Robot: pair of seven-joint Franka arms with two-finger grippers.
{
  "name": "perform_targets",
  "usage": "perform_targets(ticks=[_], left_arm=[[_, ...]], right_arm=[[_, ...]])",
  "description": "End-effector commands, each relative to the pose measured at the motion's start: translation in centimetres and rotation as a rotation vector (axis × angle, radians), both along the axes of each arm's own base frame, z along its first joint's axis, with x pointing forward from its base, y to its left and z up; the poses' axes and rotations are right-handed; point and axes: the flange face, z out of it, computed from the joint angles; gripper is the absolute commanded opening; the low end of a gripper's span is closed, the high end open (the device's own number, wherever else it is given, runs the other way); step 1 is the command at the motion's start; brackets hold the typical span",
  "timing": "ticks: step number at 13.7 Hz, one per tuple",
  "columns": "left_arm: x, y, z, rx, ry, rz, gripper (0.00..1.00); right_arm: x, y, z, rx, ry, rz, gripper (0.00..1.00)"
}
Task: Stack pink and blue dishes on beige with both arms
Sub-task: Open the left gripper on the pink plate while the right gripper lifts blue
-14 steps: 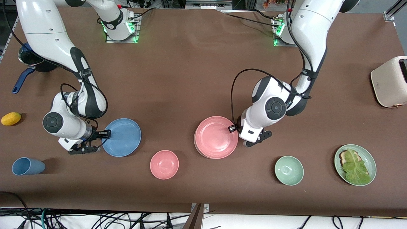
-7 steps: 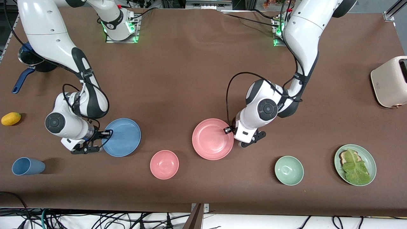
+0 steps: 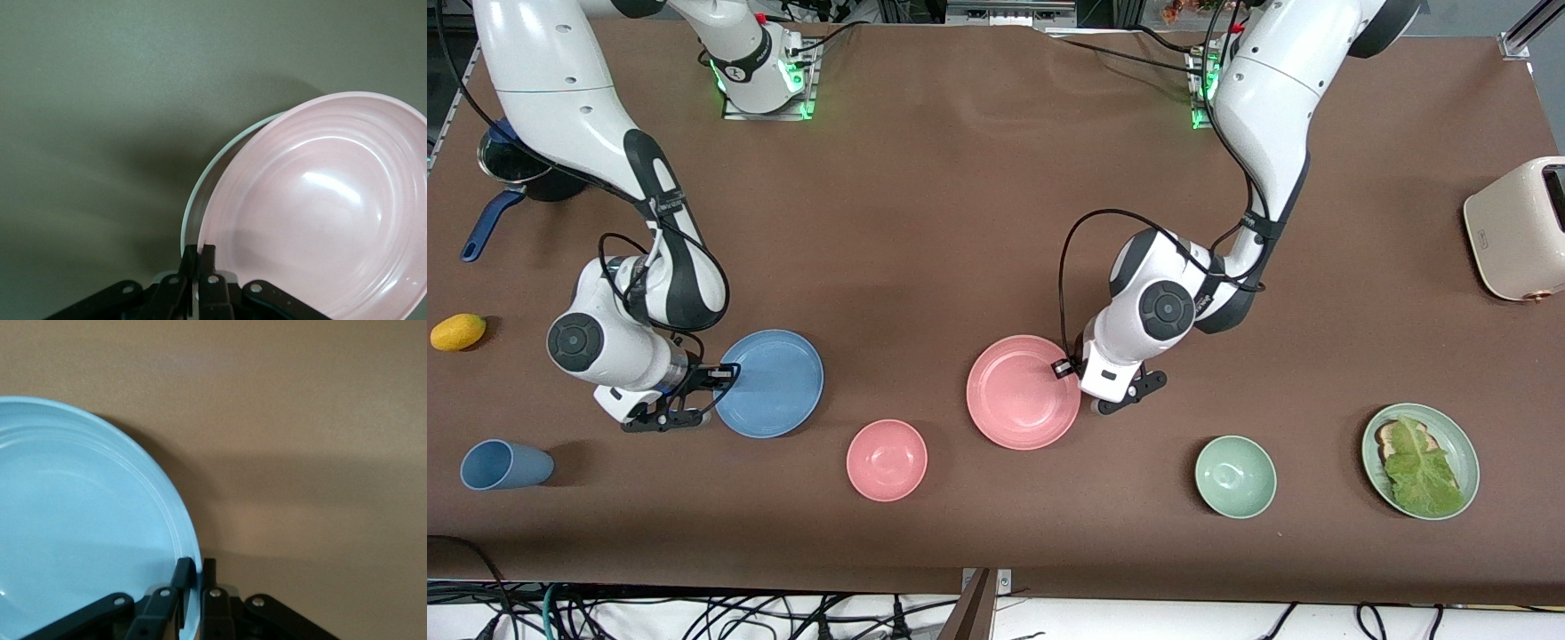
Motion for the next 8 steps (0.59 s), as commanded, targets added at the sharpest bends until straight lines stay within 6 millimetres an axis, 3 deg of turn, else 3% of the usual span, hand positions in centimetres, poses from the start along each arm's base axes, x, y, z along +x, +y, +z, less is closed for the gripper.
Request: perform_targets(ticks=[1,3,7,8], left_arm=[[0.2,-0.9,0.0,0.023,-0.028,-0.02,0.0],[0.3,-0.8,0.0,0.023,-0.028,-0.018,0.05],[0.5,-0.4,-0.2,0.025,-0.029,-0.027,0.8],[0.6,-0.2,-0.2,0.026,-0.031,-0.024,0.82]], right_arm=[[1.0,0.8,2.6,0.007,0.009,0.018,0.0],[2.0,1.1,5.0,0.01,0.032,0.019,0.0],[2.3,1.7,5.9,0.013,0.035,0.027,0.0],[2.3,1.8,6.0,0.013,0.041,0.029,0.0]])
